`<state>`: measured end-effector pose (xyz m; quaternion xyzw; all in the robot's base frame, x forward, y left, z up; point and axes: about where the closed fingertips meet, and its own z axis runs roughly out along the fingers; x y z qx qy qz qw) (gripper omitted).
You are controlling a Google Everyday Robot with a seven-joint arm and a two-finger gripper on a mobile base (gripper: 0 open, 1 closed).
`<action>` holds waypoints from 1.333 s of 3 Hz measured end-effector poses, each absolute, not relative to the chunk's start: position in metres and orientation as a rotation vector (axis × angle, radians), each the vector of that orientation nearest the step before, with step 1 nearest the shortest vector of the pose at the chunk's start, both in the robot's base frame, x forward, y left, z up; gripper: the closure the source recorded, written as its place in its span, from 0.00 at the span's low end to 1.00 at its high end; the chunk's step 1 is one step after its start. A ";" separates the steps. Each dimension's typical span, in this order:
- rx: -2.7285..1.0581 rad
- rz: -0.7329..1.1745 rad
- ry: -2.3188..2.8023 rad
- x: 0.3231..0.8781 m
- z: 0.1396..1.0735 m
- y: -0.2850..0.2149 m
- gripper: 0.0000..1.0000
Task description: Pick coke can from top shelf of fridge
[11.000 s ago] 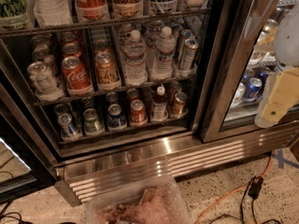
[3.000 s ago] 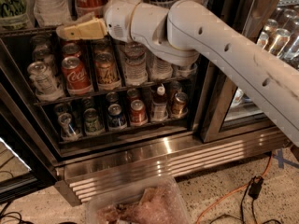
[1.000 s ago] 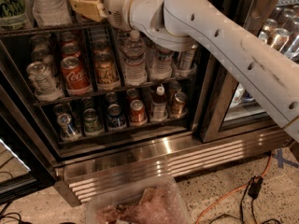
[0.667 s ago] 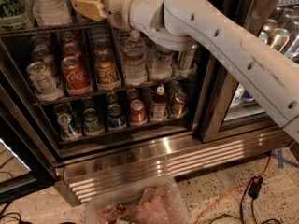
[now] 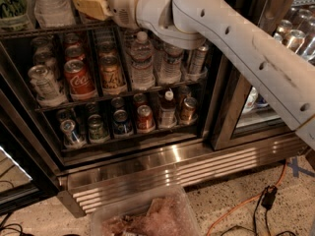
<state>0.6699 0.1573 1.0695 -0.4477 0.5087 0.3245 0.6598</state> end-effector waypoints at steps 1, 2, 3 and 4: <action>-1.013 0.734 1.151 0.670 1.069 0.157 1.00; -1.055 0.734 1.095 0.667 1.088 0.161 1.00; -1.091 0.735 1.045 0.659 1.103 0.163 1.00; -1.123 0.734 1.011 0.642 1.112 0.160 1.00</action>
Offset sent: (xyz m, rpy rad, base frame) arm -0.0040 0.0028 0.0482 -0.0150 -0.1245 0.0917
